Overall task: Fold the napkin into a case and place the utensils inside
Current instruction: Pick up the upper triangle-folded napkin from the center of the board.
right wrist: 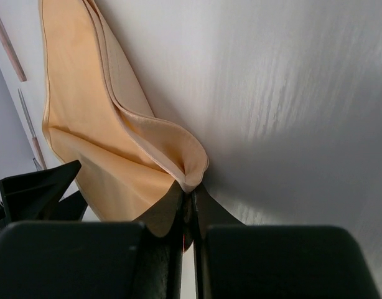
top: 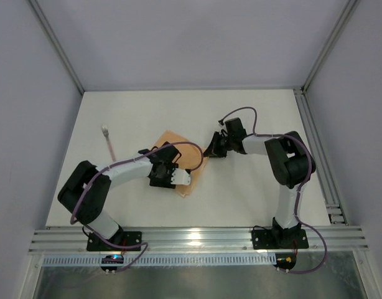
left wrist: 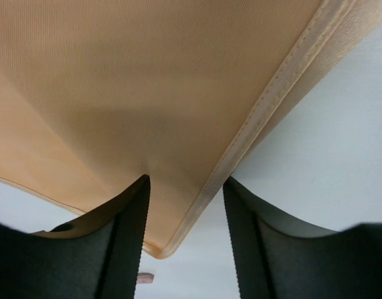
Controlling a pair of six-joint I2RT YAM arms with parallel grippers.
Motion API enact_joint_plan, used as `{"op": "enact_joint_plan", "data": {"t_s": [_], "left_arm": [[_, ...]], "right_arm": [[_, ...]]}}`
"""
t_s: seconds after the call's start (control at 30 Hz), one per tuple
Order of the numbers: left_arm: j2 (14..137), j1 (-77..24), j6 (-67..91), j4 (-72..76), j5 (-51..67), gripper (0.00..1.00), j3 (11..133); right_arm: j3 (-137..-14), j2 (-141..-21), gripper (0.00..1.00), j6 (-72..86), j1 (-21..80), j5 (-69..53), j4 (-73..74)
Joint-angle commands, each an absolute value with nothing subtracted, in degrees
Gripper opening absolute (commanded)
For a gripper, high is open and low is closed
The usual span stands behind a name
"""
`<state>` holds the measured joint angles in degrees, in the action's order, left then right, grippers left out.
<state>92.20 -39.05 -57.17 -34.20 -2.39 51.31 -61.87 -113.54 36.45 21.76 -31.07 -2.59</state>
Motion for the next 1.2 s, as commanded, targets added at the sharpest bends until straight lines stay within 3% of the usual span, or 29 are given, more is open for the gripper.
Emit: {"op": "enact_joint_plan", "data": {"t_s": [0.0,0.27,0.37,0.7,1.1,1.17], "left_arm": [[88.87,-38.93,-58.8,-37.69,5.25,0.55,50.45],[78.67,-46.48,-61.78,-39.47,9.22,0.83,47.12],[77.25,-50.26,-61.79,-36.92,9.58,0.88,44.48],[86.39,-54.05,-56.69,-27.78,6.5,0.87,43.68],[90.17,-57.57,-54.58,-24.53,7.91,0.7,44.82],[90.87,-57.74,-54.41,-24.43,7.04,0.6,45.09]], "right_arm": [[-59.86,-109.78,0.06,39.37,22.5,-29.71,-1.84],[-54.67,-105.47,0.03,47.55,23.64,-26.46,-5.54],[-54.32,-104.86,0.03,48.51,23.91,-25.49,-5.19],[-52.3,-99.41,0.03,51.5,24.52,-23.38,-3.43],[-53.09,-99.84,0.03,51.5,24.52,-23.56,-3.17],[-53.26,-99.93,0.03,51.33,24.61,-23.55,-2.99]]}}
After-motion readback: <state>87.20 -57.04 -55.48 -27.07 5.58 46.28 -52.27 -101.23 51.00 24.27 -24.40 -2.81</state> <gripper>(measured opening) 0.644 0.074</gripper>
